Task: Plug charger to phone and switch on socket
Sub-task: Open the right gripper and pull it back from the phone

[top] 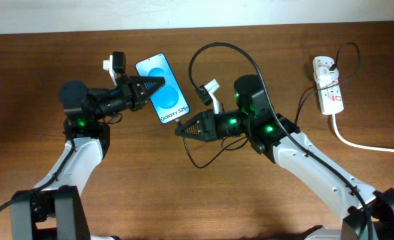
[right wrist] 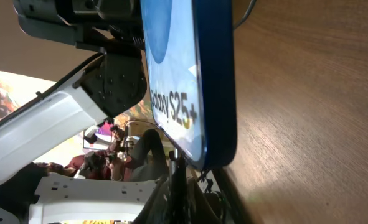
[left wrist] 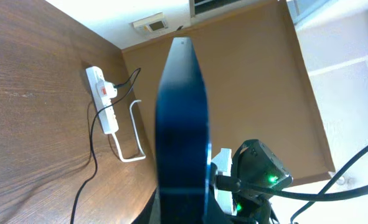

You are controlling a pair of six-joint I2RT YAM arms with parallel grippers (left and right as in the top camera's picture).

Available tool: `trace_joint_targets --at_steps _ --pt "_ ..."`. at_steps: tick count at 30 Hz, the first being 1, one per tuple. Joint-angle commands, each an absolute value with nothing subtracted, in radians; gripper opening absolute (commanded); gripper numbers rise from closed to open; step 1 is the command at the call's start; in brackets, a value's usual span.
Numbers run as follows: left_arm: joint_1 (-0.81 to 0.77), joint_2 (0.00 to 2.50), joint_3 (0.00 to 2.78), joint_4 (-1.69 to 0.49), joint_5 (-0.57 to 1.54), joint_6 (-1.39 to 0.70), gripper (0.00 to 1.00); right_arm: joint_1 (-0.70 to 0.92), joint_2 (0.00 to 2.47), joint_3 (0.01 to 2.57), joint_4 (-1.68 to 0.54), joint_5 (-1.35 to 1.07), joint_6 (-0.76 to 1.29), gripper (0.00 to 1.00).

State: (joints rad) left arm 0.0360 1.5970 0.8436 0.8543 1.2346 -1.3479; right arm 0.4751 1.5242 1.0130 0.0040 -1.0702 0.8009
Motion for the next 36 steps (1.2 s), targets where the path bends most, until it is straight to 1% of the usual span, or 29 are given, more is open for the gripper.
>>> trace_joint_targets --at_steps 1,3,9,13,16,19,22,25,29,31,32,34,35,36 --pt "0.009 1.595 0.846 0.856 1.49 -1.293 0.0 0.464 1.534 1.031 -0.004 -0.952 0.741 0.04" --pt "0.009 1.595 0.846 0.856 1.506 -1.292 0.0 0.464 1.534 1.031 -0.022 -0.952 0.729 0.04" --pt "0.003 1.595 0.846 0.855 1.502 -1.293 0.0 0.465 1.534 1.031 0.053 -0.906 0.733 0.04" --pt "-0.04 1.595 0.846 0.852 1.431 -1.294 0.0 0.465 1.534 1.031 0.068 -0.881 0.733 0.04" --pt "-0.08 1.595 0.846 0.851 1.433 -1.294 0.0 0.464 1.534 1.031 0.15 -0.881 0.733 0.04" --pt "-0.086 1.595 0.846 0.851 1.45 -1.294 0.0 0.464 1.534 1.031 0.151 -0.859 0.686 0.04" --pt "-0.086 1.595 0.846 0.822 1.539 -1.293 0.0 0.464 1.534 1.031 0.1 -0.867 0.657 0.04" --pt "-0.073 1.595 0.846 0.822 1.538 -1.289 0.0 0.464 1.534 1.031 0.01 -0.868 0.632 0.04" --pt "0.019 1.595 0.846 0.823 1.538 -1.286 0.0 0.464 1.532 1.031 -0.028 -0.934 0.601 0.04" --pt "0.057 1.595 0.846 0.823 1.538 -1.286 0.0 0.464 1.532 1.031 -0.055 -0.933 0.533 0.04" --pt "0.072 1.595 0.846 0.823 1.539 -1.286 0.0 0.464 1.532 1.031 -0.105 -0.915 0.477 0.04" --pt "0.093 1.595 0.846 0.826 1.542 -1.259 0.0 0.464 1.532 1.031 -0.249 -0.804 0.402 0.04" --pt "0.104 1.595 0.846 0.826 1.543 -1.239 0.0 0.464 1.532 1.031 -0.371 -0.682 0.37 0.04" --pt "0.11 1.595 0.846 0.826 1.542 -1.232 0.0 0.464 1.532 1.031 -0.447 -0.591 0.37 0.04"
